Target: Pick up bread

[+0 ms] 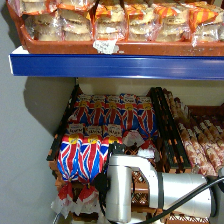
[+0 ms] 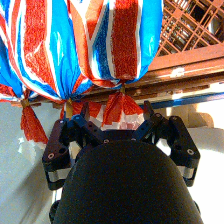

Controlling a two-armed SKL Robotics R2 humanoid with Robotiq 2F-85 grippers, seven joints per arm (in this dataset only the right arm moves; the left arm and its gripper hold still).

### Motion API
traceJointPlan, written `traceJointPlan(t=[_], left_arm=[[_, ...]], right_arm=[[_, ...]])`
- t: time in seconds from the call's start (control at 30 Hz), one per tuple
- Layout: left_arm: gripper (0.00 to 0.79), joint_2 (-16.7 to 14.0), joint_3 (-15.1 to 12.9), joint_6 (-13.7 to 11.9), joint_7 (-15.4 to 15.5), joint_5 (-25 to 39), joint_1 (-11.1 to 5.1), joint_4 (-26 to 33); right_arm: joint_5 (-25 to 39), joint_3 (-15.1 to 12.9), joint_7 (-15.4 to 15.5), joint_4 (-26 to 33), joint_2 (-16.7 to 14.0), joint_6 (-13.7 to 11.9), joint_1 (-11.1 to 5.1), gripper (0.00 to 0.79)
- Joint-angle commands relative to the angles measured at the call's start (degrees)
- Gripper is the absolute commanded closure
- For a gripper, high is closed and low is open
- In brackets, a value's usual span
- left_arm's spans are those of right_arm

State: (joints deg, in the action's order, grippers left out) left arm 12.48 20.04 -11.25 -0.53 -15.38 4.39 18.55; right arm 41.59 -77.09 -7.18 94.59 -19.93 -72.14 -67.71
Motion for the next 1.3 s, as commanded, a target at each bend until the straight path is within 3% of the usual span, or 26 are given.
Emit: traceJointPlan(t=[0.03,1.3], left_arm=[[0.785,0.00,0.00,0.00,0.00,0.00,0.00,0.00],[0.785,0.00,0.00,0.00,0.00,0.00,0.00,0.00]], right_arm=[[-0.70,-0.34,0.14,-0.59,0.13,0.64,0.19,0.000],[-8.14,-4.14,1.00,-8.86,2.09,9.39,1.90,0.000]])
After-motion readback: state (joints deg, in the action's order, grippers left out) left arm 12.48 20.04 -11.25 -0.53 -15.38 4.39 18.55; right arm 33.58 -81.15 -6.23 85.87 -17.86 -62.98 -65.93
